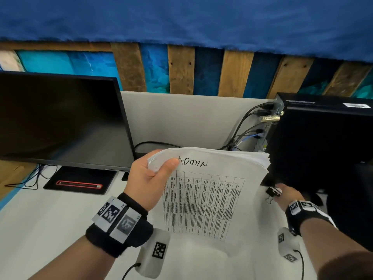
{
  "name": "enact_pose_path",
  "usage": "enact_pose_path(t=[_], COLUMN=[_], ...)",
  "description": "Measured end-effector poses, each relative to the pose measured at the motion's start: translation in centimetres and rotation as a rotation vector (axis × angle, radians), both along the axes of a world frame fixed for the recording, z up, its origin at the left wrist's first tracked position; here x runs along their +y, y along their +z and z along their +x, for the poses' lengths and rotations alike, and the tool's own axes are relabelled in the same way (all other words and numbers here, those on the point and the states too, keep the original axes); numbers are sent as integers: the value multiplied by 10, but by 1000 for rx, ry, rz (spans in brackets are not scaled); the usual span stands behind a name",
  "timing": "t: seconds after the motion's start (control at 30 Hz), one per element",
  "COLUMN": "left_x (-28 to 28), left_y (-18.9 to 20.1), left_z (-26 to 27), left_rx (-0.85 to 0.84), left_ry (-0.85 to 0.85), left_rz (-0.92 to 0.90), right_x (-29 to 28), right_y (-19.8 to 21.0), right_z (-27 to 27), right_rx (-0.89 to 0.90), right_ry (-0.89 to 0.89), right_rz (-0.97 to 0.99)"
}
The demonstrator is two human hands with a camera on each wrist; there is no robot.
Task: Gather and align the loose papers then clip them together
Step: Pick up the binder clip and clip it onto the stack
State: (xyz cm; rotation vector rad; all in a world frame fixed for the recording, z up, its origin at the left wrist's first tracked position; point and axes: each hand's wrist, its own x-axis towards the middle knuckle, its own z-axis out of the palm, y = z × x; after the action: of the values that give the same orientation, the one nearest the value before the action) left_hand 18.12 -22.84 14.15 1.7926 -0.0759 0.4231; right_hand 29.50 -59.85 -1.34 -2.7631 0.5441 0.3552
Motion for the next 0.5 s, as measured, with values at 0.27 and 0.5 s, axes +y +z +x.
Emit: enact_pose_path(t=[0.27, 0.5], left_x=[0, 0], left_y=[-3, -3], left_z=[1, 2], left_rx=[-11, -8], left_ry=[-16, 1], left_rz=[37, 26], right_x=[10, 25], right_y=[-26, -15], right_z=[-9, -39], right_rx=[51, 22], right_ry=[194, 155], right_rz=[-69, 21])
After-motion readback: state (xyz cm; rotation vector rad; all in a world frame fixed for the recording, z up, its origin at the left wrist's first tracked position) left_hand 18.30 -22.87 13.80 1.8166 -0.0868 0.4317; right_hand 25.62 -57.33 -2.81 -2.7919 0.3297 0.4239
